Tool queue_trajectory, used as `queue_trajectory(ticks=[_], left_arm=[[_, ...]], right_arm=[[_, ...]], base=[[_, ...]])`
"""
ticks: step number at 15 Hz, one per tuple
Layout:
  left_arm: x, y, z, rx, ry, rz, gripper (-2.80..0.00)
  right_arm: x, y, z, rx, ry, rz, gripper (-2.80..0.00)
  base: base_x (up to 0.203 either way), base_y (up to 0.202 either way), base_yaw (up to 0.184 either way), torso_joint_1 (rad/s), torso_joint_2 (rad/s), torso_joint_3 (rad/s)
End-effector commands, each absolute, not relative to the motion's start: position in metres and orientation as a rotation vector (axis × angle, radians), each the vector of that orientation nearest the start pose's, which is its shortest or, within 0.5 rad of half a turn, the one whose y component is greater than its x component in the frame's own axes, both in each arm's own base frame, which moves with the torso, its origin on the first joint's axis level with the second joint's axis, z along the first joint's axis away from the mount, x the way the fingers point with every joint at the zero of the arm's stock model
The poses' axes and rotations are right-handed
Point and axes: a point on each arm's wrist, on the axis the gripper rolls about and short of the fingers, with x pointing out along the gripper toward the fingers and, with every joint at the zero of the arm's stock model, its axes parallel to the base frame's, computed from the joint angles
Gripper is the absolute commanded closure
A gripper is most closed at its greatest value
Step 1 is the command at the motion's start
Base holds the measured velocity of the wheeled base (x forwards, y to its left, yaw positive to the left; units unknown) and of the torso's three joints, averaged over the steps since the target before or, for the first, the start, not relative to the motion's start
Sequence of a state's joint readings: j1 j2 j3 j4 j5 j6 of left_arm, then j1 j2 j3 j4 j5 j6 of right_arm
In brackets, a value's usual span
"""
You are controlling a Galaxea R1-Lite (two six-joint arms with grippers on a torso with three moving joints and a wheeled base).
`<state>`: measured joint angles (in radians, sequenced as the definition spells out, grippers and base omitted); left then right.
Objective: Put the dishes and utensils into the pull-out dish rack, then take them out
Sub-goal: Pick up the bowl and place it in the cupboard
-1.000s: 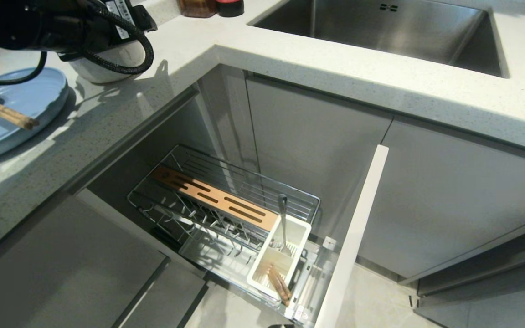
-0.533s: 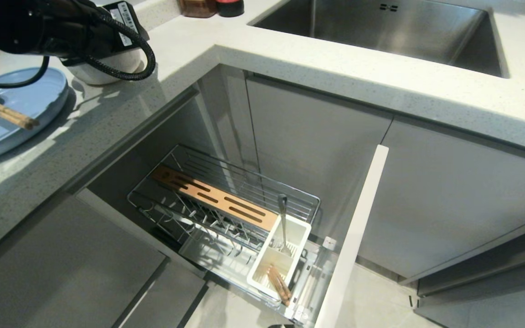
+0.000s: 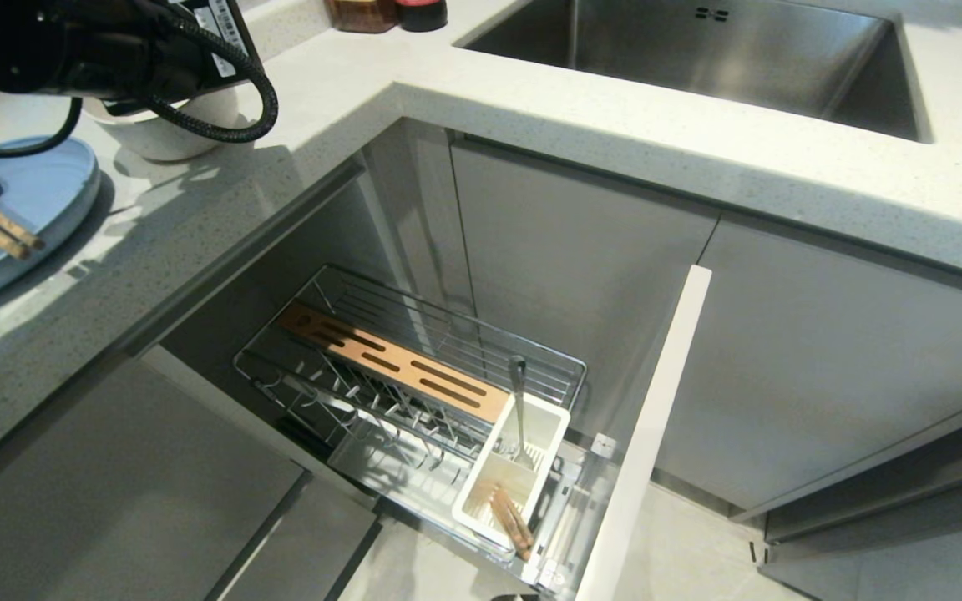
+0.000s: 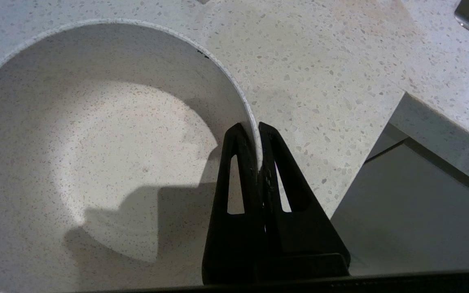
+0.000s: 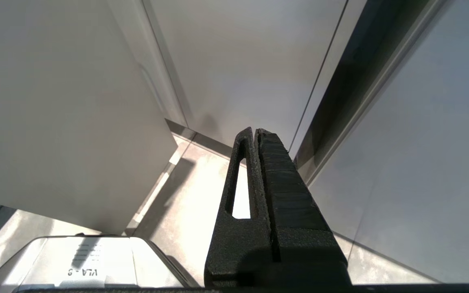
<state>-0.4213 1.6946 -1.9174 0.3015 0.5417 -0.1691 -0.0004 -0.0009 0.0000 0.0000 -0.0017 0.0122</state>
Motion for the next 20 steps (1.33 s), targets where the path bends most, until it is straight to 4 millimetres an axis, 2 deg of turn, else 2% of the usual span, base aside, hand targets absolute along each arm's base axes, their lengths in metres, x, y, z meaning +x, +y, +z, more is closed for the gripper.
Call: queue_trajectory(ticks=[1, 3, 10, 12, 15, 18, 20], left_arm=[[0.267, -0.107, 0.404, -0.135, 0.056, 0.126, 0.00], [0.260, -0.110, 0.407, -0.138, 0.051, 0.103, 0.00], [0.206, -0.116, 0.439, -0.192, -0.051, -0.153, 0.00], [0.184, -0.132, 0.447, -0.222, -0.084, -0.275, 0.00], [0.155, -0.166, 0.450, -0.281, -0.127, -0.467, 0.00], [0.142, -0.191, 0.442, -0.341, -0.157, -0.559, 0.00], [0.139, -0.206, 0.428, -0.405, -0.153, -0.588, 0.00]], right_arm=[[-0.023, 0.000, 0.075, 0.012, 0.000, -0.002, 0.00], [-0.023, 0.000, 0.075, 0.012, 0.002, -0.002, 0.00], [-0.023, 0.000, 0.075, 0.012, 0.002, -0.002, 0.00], [-0.023, 0.000, 0.075, 0.012, 0.002, -0.002, 0.00], [-0.023, 0.000, 0.075, 0.012, 0.002, -0.002, 0.00], [-0.023, 0.000, 0.075, 0.012, 0.002, -0.002, 0.00], [-0.023, 0.000, 0.075, 0.012, 0.001, -0.002, 0.00]], base=[[0.000, 0.000, 0.000, 0.000, 0.00, 0.000], [0.000, 0.000, 0.000, 0.000, 0.00, 0.000], [0.000, 0.000, 0.000, 0.000, 0.00, 0.000], [0.000, 0.000, 0.000, 0.000, 0.00, 0.000], [0.000, 0.000, 0.000, 0.000, 0.00, 0.000], [0.000, 0.000, 0.000, 0.000, 0.00, 0.000], [0.000, 0.000, 0.000, 0.000, 0.00, 0.000]])
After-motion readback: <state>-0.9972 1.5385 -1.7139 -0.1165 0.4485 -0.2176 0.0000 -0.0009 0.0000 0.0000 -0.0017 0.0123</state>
